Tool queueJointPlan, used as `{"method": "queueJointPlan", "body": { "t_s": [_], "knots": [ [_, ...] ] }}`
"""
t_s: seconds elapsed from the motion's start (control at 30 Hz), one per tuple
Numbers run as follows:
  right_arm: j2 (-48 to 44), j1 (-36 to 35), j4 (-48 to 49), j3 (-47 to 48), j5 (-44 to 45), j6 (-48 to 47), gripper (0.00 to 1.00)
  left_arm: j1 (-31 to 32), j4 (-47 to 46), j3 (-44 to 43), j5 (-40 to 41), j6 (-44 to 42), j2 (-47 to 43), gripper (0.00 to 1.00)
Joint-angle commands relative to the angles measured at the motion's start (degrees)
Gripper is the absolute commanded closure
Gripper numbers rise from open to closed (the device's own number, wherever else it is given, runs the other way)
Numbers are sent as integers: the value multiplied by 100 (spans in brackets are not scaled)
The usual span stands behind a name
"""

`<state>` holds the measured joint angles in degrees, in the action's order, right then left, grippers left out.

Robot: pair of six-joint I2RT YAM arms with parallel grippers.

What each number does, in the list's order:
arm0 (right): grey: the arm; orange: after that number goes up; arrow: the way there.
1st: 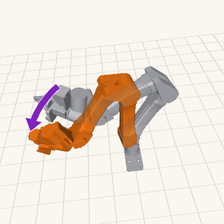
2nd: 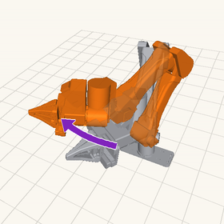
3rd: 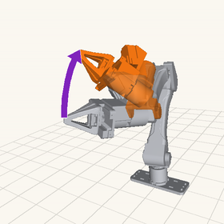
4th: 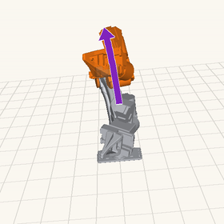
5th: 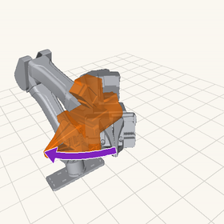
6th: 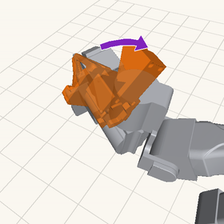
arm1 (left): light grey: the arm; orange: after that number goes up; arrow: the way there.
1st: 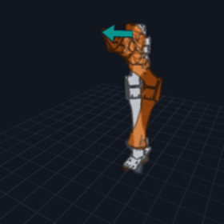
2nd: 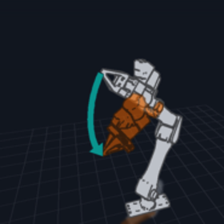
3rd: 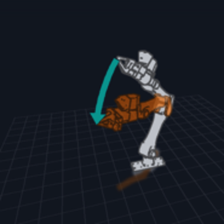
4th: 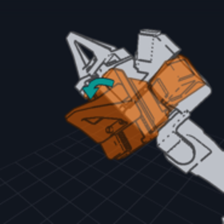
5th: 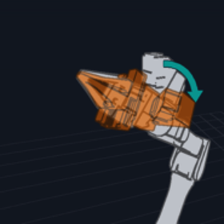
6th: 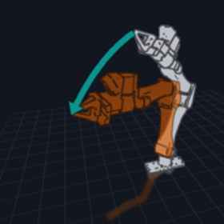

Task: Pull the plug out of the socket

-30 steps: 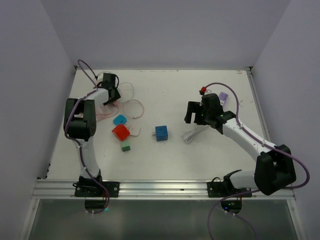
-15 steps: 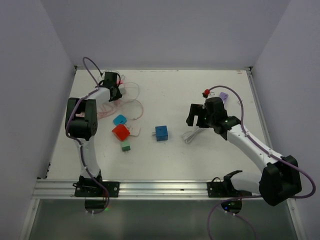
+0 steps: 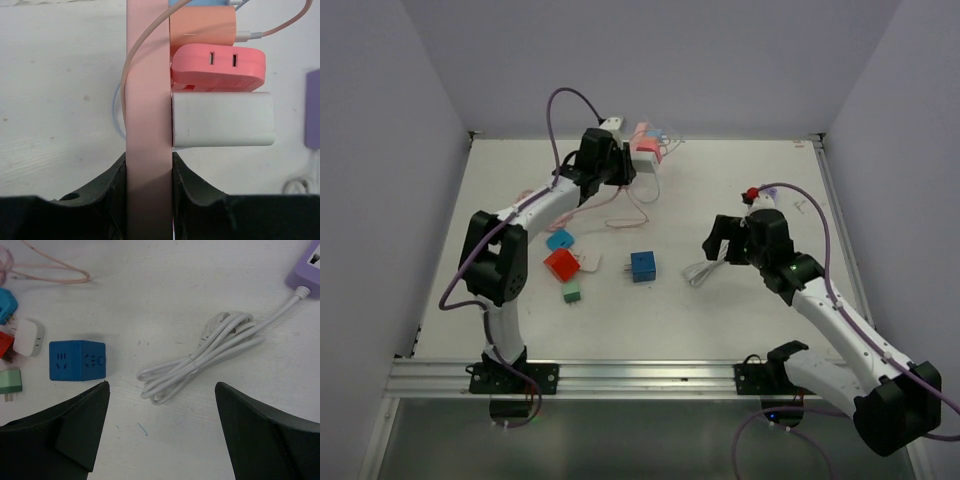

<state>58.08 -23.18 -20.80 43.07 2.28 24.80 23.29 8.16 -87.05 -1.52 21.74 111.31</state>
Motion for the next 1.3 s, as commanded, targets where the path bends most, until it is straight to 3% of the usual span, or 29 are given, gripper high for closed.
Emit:
{"method": "queueJointPlan", "body": {
  "t_s": [0.0,0.27,0.67,0.93,1.27],
  "knots": [
    [-402,6,-65,-184,185,34,11,430,-1001,-243,-752,-134,-636,100],
    [-1123,6,49,-440,-34,139,11,1300,-1159,590,-1035,-240,-988,100],
    [-1098,6,419,-502,-861,140,12,1565,-1431,1831,-1395,-354,-1436,100],
    [-456,6,190,-290,-554,718,12,1573,-1352,1937,-1518,-258,-1419,100],
    [-299,6,594,-124,-720,1361,12,1565,-1502,1981,-1211,-134,-1419,100]
  ]
}}
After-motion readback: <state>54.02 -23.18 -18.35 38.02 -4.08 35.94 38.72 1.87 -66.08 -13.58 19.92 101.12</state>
